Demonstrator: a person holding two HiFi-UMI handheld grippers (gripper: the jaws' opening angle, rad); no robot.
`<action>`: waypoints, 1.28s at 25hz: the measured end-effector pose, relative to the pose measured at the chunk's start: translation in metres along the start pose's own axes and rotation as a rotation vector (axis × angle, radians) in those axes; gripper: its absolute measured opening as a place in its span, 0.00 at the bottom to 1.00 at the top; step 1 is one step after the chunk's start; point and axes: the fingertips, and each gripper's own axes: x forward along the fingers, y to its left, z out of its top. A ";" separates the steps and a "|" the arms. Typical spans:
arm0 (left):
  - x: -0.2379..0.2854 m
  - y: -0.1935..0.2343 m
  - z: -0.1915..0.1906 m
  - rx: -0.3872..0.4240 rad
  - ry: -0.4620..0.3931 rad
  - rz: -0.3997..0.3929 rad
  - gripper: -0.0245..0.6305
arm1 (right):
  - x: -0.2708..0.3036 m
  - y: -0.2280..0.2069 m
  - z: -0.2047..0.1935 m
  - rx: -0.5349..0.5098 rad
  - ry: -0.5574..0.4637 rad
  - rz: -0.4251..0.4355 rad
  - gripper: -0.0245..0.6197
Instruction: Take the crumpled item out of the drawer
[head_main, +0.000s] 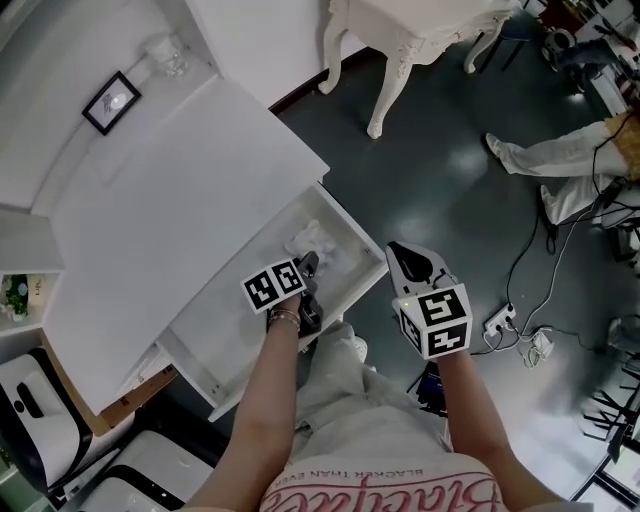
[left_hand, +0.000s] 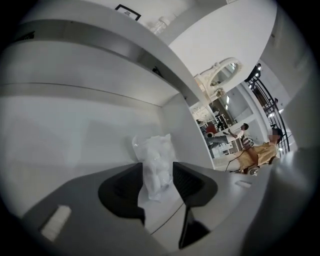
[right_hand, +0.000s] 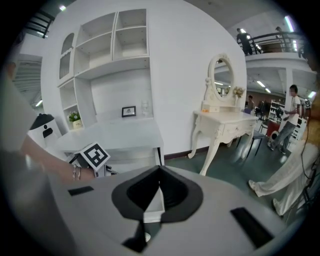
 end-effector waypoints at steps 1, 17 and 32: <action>0.003 0.000 -0.001 -0.002 0.004 0.005 0.33 | 0.000 0.000 0.001 -0.002 0.000 -0.001 0.05; 0.006 -0.010 0.002 0.117 0.005 0.036 0.05 | -0.003 -0.003 0.002 -0.018 -0.005 0.012 0.05; -0.049 -0.039 0.014 0.191 -0.114 0.006 0.05 | -0.035 0.005 0.027 -0.036 -0.110 0.023 0.05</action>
